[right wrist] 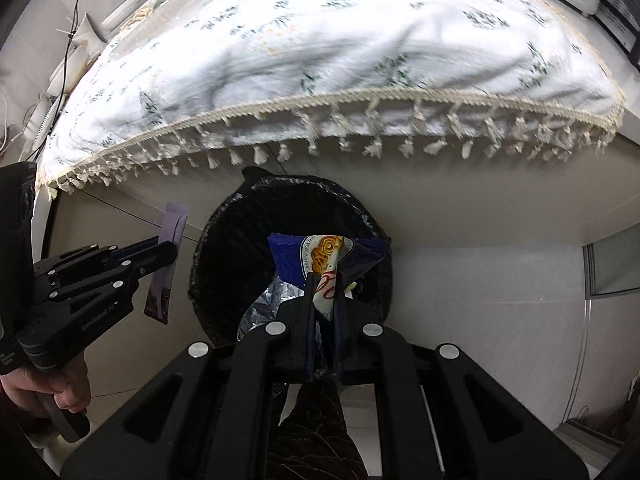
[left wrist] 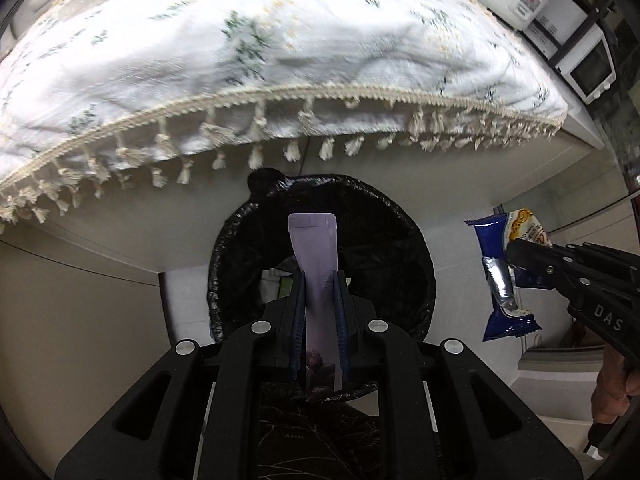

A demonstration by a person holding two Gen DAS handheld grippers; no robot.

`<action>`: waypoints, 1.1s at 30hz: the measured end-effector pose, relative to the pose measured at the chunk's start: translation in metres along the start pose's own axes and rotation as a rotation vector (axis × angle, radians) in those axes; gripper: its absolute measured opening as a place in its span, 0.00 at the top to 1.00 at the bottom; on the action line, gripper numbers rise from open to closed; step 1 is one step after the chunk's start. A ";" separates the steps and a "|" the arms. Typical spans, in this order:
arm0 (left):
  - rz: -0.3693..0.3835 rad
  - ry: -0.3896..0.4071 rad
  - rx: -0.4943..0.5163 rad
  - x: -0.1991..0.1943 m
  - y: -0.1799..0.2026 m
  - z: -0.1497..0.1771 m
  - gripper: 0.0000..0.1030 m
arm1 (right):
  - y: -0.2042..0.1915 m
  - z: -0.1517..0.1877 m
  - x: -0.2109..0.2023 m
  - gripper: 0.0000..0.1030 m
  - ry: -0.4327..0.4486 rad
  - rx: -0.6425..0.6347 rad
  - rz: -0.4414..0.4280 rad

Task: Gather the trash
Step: 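Carry the purple packet and blue snack bag over the black bin with both tools, then open the left tool to drop the purple packet while the right tool drops the blue snack bag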

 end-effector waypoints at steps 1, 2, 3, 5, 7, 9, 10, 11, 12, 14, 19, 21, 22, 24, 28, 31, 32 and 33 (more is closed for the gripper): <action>-0.001 -0.005 0.004 0.003 0.002 -0.001 0.87 | 0.003 0.002 0.000 0.94 -0.002 0.005 0.001; -0.001 -0.009 0.009 0.006 0.004 -0.002 0.87 | 0.005 0.003 0.001 0.94 -0.003 0.008 0.004; 0.001 -0.014 0.015 0.010 0.005 -0.003 0.87 | 0.007 0.004 0.001 0.94 -0.005 0.011 0.007; -0.002 -0.021 0.034 0.017 0.010 -0.004 0.87 | 0.011 0.007 0.000 0.94 -0.006 0.015 0.011; -0.003 -0.032 0.048 0.023 0.015 -0.004 0.87 | 0.015 0.009 -0.002 0.94 -0.006 0.017 0.015; -0.003 -0.040 0.061 0.029 0.021 -0.005 0.87 | 0.019 0.010 -0.005 0.94 -0.005 0.018 0.019; 0.000 -0.042 0.066 0.031 0.024 -0.007 0.87 | 0.020 0.009 -0.006 0.94 -0.004 0.020 0.020; 0.003 -0.043 0.073 0.033 0.027 -0.008 0.87 | 0.021 0.009 -0.006 0.94 -0.005 0.023 0.021; 0.007 -0.042 0.081 0.034 0.030 -0.008 0.87 | 0.022 0.009 -0.006 0.94 -0.006 0.025 0.022; 0.007 -0.042 0.093 0.035 0.033 -0.009 0.84 | 0.022 0.008 -0.006 0.94 -0.007 0.027 0.025; 0.007 -0.025 0.082 0.031 0.032 -0.013 0.73 | 0.019 0.002 -0.006 0.94 -0.006 0.019 0.025; 0.005 -0.006 0.069 0.024 0.029 -0.016 0.59 | 0.017 -0.001 -0.007 0.94 -0.005 0.012 0.023; 0.005 0.002 0.063 0.021 0.027 -0.017 0.57 | 0.016 -0.002 -0.007 0.94 -0.004 0.008 0.021; 0.002 0.016 0.052 0.014 0.021 -0.018 0.46 | 0.010 -0.006 -0.006 0.94 -0.004 0.000 0.015; -0.015 0.050 0.025 0.000 0.008 -0.020 0.34 | -0.003 -0.016 0.000 0.94 -0.005 -0.028 0.005; -0.028 0.072 -0.003 -0.009 -0.004 -0.020 0.23 | -0.013 -0.023 0.007 0.94 -0.009 -0.052 -0.001; -0.033 0.081 -0.012 -0.011 -0.008 -0.020 0.19 | -0.016 -0.024 0.009 0.94 -0.011 -0.059 -0.002; -0.039 0.092 -0.024 -0.015 -0.013 -0.020 0.15 | -0.019 -0.026 0.012 0.94 -0.012 -0.067 -0.004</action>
Point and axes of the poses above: each gripper's, at about its wrist camera, not at the fingertips, and x roughly the way its jaws point, y to its right, z to its underside, the point moved 5 cm from there along x, roughly the way its jaws point, and after that the axes turned 6 degrees about -y, right-handed, at the moved point
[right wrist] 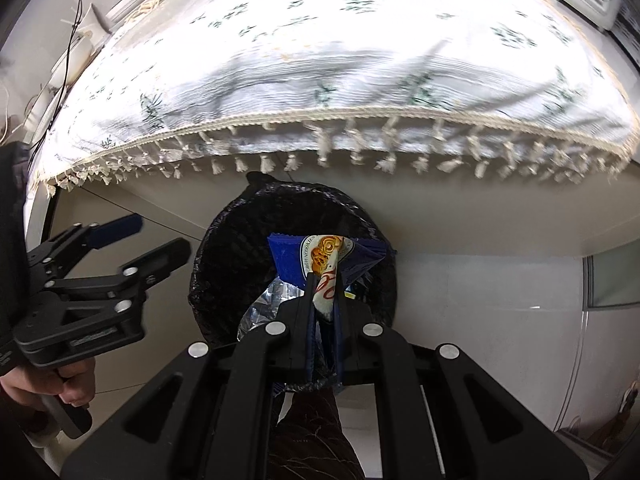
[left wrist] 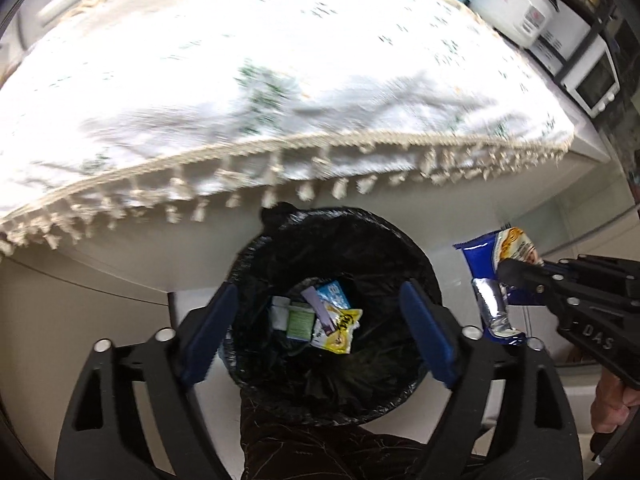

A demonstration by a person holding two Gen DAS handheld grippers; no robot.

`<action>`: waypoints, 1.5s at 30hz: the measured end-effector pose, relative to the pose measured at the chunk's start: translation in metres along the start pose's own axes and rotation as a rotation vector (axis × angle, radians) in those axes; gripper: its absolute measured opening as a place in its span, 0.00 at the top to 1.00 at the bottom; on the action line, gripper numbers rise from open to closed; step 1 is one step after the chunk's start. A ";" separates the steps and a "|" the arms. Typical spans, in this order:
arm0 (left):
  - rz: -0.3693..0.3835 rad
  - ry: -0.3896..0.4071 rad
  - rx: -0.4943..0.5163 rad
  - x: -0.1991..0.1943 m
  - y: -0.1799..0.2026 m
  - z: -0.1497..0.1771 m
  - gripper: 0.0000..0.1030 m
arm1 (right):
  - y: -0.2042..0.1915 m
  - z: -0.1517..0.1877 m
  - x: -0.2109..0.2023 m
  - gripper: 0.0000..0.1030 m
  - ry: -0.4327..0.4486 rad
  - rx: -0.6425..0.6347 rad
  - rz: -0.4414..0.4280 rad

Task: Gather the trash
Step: 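Open the left tool to drop the purple packet while the right tool drops the blue snack bag, then raise both open tools back over the tablecloth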

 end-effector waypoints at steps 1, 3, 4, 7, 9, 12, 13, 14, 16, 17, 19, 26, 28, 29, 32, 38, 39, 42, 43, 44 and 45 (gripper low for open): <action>-0.003 0.007 -0.008 -0.003 -0.004 0.000 0.14 | -0.003 -0.002 0.003 0.94 -0.003 -0.008 -0.001; -0.009 0.019 -0.021 -0.008 -0.011 0.000 0.12 | -0.008 -0.006 0.009 0.94 -0.007 -0.024 -0.002; -0.016 0.024 -0.026 -0.010 -0.014 0.000 0.11 | -0.011 -0.007 0.012 0.94 -0.011 -0.033 0.002; -0.035 0.039 -0.045 -0.020 -0.027 0.002 0.06 | -0.020 -0.011 0.023 0.94 -0.027 -0.050 -0.003; -0.043 0.044 -0.066 -0.023 -0.036 0.002 0.06 | -0.028 -0.014 0.030 0.94 -0.033 -0.064 -0.004; -0.057 0.047 -0.099 -0.028 -0.049 0.003 0.06 | -0.038 -0.018 0.038 0.94 -0.038 -0.086 -0.004; -0.063 0.045 -0.108 -0.028 -0.053 0.004 0.06 | -0.042 -0.020 0.040 0.94 -0.040 -0.092 -0.006; -0.069 0.042 -0.116 -0.028 -0.058 0.005 0.06 | -0.044 -0.020 0.041 0.94 -0.041 -0.098 -0.007; -0.073 0.029 -0.130 -0.028 -0.065 0.007 0.06 | -0.049 -0.022 0.045 0.94 -0.049 -0.108 -0.008; -0.074 0.025 -0.135 -0.027 -0.068 0.007 0.06 | -0.050 -0.023 0.047 0.94 -0.053 -0.111 -0.007; -0.075 0.025 -0.144 -0.028 -0.073 0.008 0.06 | -0.054 -0.024 0.051 0.94 -0.059 -0.117 -0.007; -0.082 0.025 -0.158 -0.029 -0.081 0.011 0.06 | -0.056 -0.027 0.057 0.89 -0.080 -0.124 0.009; -0.083 0.024 -0.159 -0.029 -0.083 0.012 0.06 | -0.054 -0.029 0.057 0.84 -0.079 -0.116 0.013; -0.082 0.024 -0.159 -0.029 -0.083 0.012 0.06 | -0.053 -0.029 0.056 0.82 -0.077 -0.112 0.016; -0.079 0.023 -0.155 -0.029 -0.083 0.011 0.06 | -0.049 -0.031 0.054 0.72 -0.068 -0.094 0.026; -0.072 0.027 -0.128 -0.030 -0.074 0.005 0.06 | -0.037 -0.031 0.042 0.50 -0.039 -0.071 0.030; -0.071 0.027 -0.125 -0.030 -0.072 0.004 0.06 | -0.036 -0.031 0.039 0.48 -0.033 -0.067 0.029; -0.071 0.025 -0.116 -0.030 -0.068 0.002 0.06 | -0.033 -0.032 0.028 0.35 -0.010 -0.056 0.042; -0.074 0.023 -0.113 -0.030 -0.067 0.001 0.06 | -0.032 -0.032 0.024 0.30 -0.001 -0.055 0.055; -0.082 0.024 -0.109 -0.031 -0.066 0.001 0.06 | -0.032 -0.032 0.020 0.25 0.007 -0.056 0.065; -0.087 0.027 -0.104 -0.032 -0.065 0.000 0.06 | -0.032 -0.032 0.015 0.23 0.018 -0.057 0.077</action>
Point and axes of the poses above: each gripper's, at about its wrist camera, not at the fingertips, and x roughly the way its jaws point, y to its right, z to its underside, the point moved 5 cm from there along x, roughly the way its jaws point, and after that the axes turned 6 degrees about -y, right-handed, at the moved point
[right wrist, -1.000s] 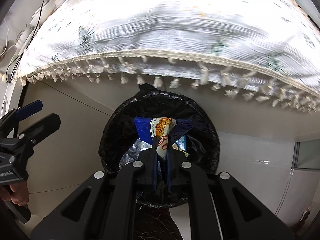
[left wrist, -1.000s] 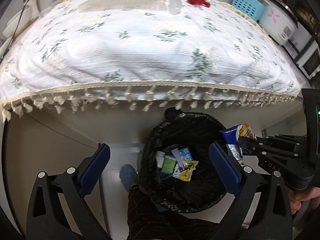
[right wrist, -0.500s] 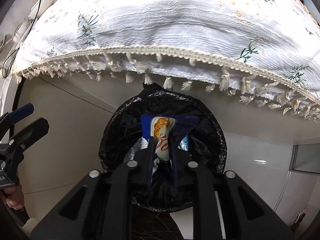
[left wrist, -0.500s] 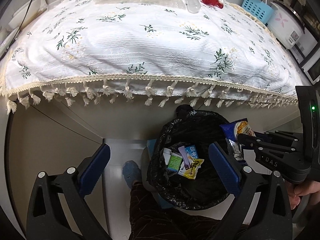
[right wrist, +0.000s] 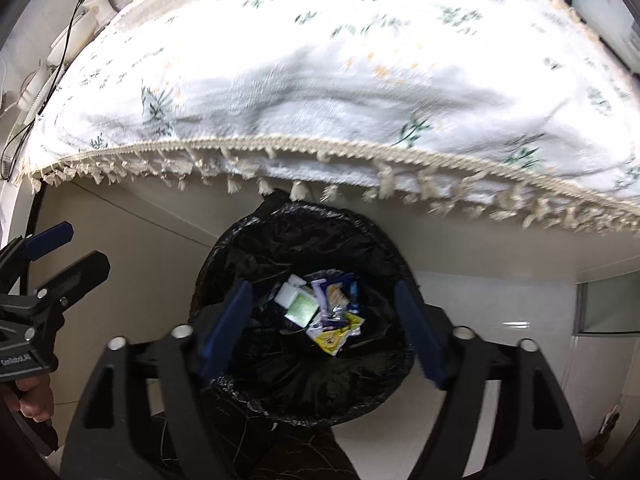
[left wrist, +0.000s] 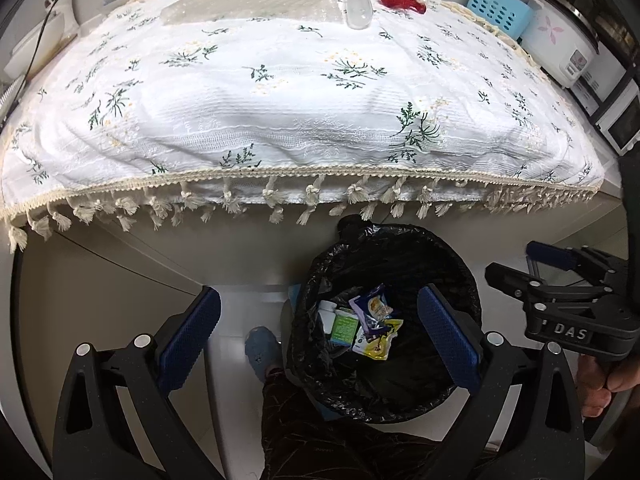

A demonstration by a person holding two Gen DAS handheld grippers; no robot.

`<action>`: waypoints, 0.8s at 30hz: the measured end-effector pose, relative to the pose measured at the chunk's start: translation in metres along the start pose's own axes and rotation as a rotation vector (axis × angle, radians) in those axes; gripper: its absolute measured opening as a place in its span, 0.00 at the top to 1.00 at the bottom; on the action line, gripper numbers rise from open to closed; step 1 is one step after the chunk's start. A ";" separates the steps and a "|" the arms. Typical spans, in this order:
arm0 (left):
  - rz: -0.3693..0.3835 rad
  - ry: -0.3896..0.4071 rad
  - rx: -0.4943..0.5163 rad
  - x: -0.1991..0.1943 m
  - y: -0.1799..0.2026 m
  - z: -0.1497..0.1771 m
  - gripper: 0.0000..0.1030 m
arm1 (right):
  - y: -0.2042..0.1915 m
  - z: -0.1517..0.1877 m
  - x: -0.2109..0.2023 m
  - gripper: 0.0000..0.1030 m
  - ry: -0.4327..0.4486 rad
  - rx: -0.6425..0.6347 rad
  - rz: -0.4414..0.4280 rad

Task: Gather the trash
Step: 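Raise both open tools back over the tablecloth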

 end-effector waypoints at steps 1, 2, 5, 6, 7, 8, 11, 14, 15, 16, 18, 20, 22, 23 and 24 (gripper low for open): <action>-0.003 0.000 0.004 -0.001 0.001 -0.001 0.06 | 0.000 -0.001 -0.004 0.20 0.009 -0.001 0.012; -0.007 -0.001 0.006 -0.002 0.001 -0.001 0.06 | 0.002 -0.001 -0.011 0.17 0.022 -0.003 0.025; -0.009 0.004 0.007 -0.009 0.002 -0.004 0.06 | 0.005 -0.002 -0.025 0.12 0.052 0.001 0.041; -0.006 0.007 0.008 -0.011 0.002 -0.005 0.06 | 0.006 -0.003 -0.030 0.11 0.061 0.004 0.046; -0.002 0.009 0.011 -0.014 0.003 -0.006 0.06 | 0.007 -0.005 -0.036 0.11 0.070 0.007 0.046; -0.001 0.013 0.016 -0.017 0.004 -0.008 0.06 | 0.008 -0.006 -0.040 0.11 0.076 0.009 0.046; 0.000 0.030 0.031 -0.029 0.008 -0.012 0.06 | 0.013 -0.009 -0.057 0.09 0.104 0.019 0.053; 0.007 0.048 0.034 -0.043 0.010 -0.018 0.06 | 0.016 -0.013 -0.073 0.08 0.134 0.028 0.053; 0.008 0.052 0.034 -0.047 0.012 -0.021 0.06 | 0.017 -0.015 -0.079 0.08 0.143 0.032 0.050; 0.008 0.057 0.036 -0.051 0.013 -0.023 0.06 | 0.018 -0.017 -0.083 0.08 0.151 0.035 0.047; 0.008 0.066 0.032 -0.059 0.014 -0.027 0.06 | 0.018 -0.022 -0.094 0.08 0.173 0.040 0.043; 0.009 0.074 0.029 -0.067 0.016 -0.030 0.06 | 0.018 -0.025 -0.103 0.08 0.194 0.041 0.048; 0.007 0.084 0.027 -0.074 0.018 -0.034 0.06 | 0.019 -0.030 -0.113 0.08 0.217 0.039 0.041; 0.009 0.087 0.022 -0.079 0.020 -0.036 0.06 | 0.019 -0.032 -0.118 0.08 0.224 0.038 0.040; 0.014 0.089 0.017 -0.083 0.021 -0.037 0.06 | 0.020 -0.034 -0.122 0.08 0.231 0.037 0.040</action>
Point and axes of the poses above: each gripper's, at about its wrist camera, not at the fingertips, and x roughly the way its jaws point, y to its right, z to its underside, the point moved 5 cm from there along x, roughly the way its jaws point, and after that the axes turned 6 degrees about -y, right-handed, at the moved point
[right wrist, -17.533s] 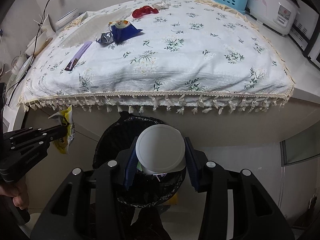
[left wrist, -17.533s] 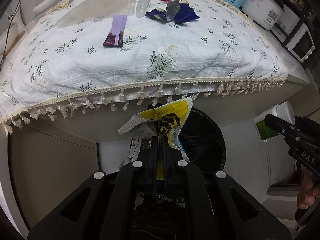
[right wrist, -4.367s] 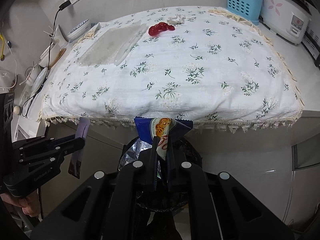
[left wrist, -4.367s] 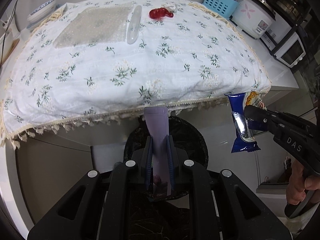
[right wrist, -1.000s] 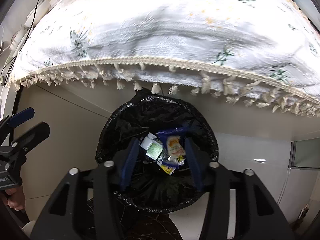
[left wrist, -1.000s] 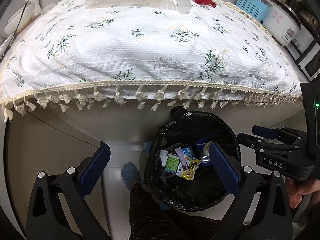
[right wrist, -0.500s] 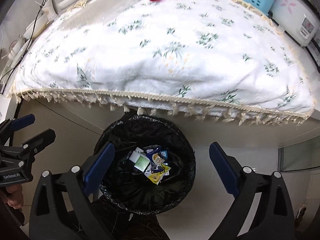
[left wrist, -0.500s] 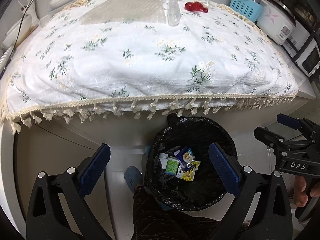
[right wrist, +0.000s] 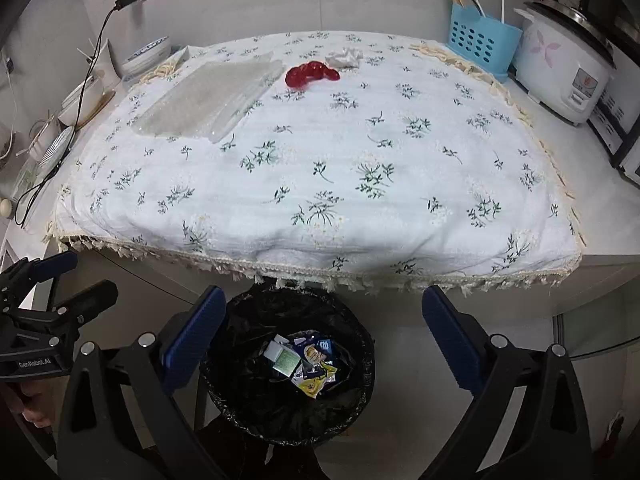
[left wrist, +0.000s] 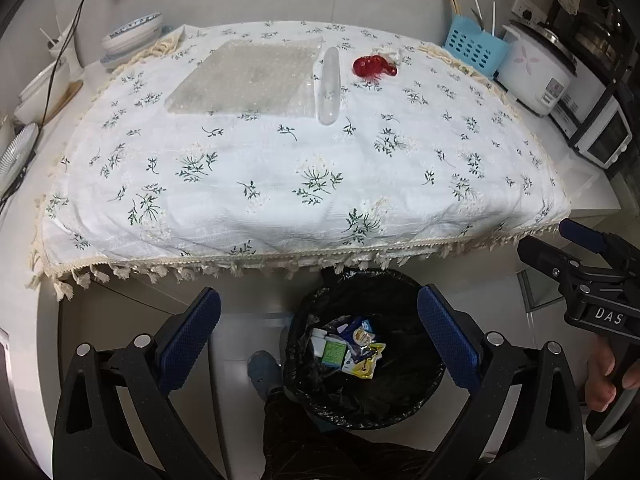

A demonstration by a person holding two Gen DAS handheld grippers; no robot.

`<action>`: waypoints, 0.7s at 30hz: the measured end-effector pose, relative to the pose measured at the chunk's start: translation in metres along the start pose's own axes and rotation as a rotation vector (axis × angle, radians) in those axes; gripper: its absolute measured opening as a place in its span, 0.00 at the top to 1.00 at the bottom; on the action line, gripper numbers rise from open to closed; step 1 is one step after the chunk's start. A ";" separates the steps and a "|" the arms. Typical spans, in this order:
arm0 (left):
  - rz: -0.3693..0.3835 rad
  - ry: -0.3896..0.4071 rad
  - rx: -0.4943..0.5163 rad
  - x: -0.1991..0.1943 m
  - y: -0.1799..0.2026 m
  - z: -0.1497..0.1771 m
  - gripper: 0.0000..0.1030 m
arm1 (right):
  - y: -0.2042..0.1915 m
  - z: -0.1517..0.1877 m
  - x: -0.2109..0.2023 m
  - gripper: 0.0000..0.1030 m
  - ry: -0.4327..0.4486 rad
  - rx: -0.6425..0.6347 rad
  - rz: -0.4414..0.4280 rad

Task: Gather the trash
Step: 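Raise both open tools back over the tablecloth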

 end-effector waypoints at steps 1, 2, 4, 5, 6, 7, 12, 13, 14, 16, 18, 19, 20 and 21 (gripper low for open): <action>0.005 0.004 -0.003 -0.004 0.001 -0.002 0.06 | 0.000 -0.003 -0.003 0.08 0.006 -0.002 -0.004; 0.006 0.009 -0.005 -0.008 0.002 -0.005 0.06 | 0.000 -0.006 -0.007 0.08 0.014 -0.003 -0.006; -0.002 0.022 -0.003 -0.014 0.004 -0.010 0.06 | 0.001 -0.013 -0.013 0.08 0.027 -0.008 -0.005; -0.005 0.028 -0.002 -0.018 0.005 -0.013 0.06 | 0.002 -0.016 -0.016 0.08 0.032 -0.010 -0.006; -0.004 0.032 -0.005 -0.021 0.005 -0.016 0.06 | 0.003 -0.019 -0.018 0.08 0.036 -0.010 -0.008; -0.002 0.034 -0.010 -0.024 0.004 -0.020 0.06 | 0.004 -0.021 -0.020 0.08 0.039 -0.010 -0.009; -0.013 0.045 -0.012 -0.034 0.001 -0.037 0.06 | 0.006 -0.037 -0.026 0.08 0.056 -0.009 -0.002; -0.014 0.041 -0.013 -0.034 0.000 -0.040 0.06 | 0.006 -0.041 -0.027 0.08 0.059 -0.009 0.001; -0.011 0.039 -0.011 -0.033 0.000 -0.044 0.06 | 0.007 -0.044 -0.027 0.08 0.062 -0.008 0.001; -0.010 0.033 -0.007 -0.031 -0.002 -0.051 0.06 | 0.007 -0.052 -0.027 0.08 0.067 -0.005 0.005; -0.005 0.034 -0.001 -0.029 -0.004 -0.059 0.06 | 0.006 -0.061 -0.027 0.08 0.076 0.001 0.009; -0.003 0.034 0.003 -0.028 -0.005 -0.063 0.06 | 0.006 -0.065 -0.026 0.08 0.079 0.003 0.011; -0.002 0.035 0.007 -0.027 -0.006 -0.067 0.06 | 0.005 -0.071 -0.025 0.08 0.083 0.007 0.016; 0.003 0.035 0.012 -0.025 -0.008 -0.072 0.06 | 0.005 -0.076 -0.024 0.08 0.084 0.014 0.019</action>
Point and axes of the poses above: each gripper's, at about its wrist camera, not at the fingertips, and x roughly the way its jaws point, y to its right, z to its underside, the point moved 5 cm from there along x, roughly the way its jaws point, and after that the axes turned 6 degrees about -y, right-handed, at the moved point
